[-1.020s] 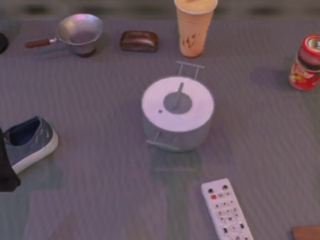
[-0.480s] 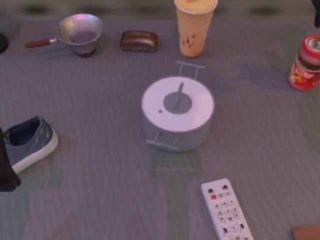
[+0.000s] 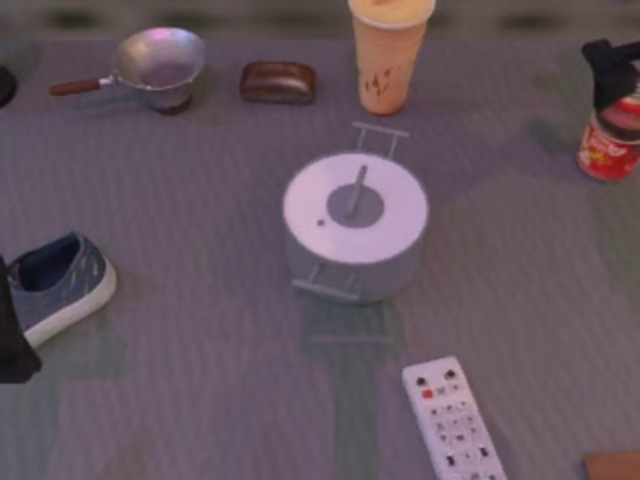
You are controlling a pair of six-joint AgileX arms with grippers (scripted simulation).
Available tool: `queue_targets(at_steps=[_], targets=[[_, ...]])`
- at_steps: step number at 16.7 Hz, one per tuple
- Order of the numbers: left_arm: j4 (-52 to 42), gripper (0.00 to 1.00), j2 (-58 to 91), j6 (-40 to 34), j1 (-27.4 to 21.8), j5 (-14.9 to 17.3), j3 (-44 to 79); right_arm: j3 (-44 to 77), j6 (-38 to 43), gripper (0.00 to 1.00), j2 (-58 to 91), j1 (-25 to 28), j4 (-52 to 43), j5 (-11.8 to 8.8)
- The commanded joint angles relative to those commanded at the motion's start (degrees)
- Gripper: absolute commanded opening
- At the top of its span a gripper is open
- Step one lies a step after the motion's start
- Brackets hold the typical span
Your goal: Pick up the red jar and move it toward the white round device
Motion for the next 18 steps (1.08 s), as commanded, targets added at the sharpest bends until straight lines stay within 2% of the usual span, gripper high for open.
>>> queue_targets(at_steps=[4,12,16,18], targets=[[0.0,1.0,0.0,0.0,0.0,0.0,0.0,-0.31,0.04,1.0,0.16,-0.3,0.29,0.06],[0.0,1.0,0.0,0.0,0.0,0.0,0.0,-10.16,0.46,1.0,0.34,0.46,10.54,0.09],[0.0,1.0,0.0,0.0,0.0,0.0,0.0,-10.6,0.48,1.0,0.35,0.48,10.99,0.09],[0.0,1.0,0.0,0.0,0.0,0.0,0.0,-10.6,0.48,0.85,0.35,0.48,10.99,0.09]])
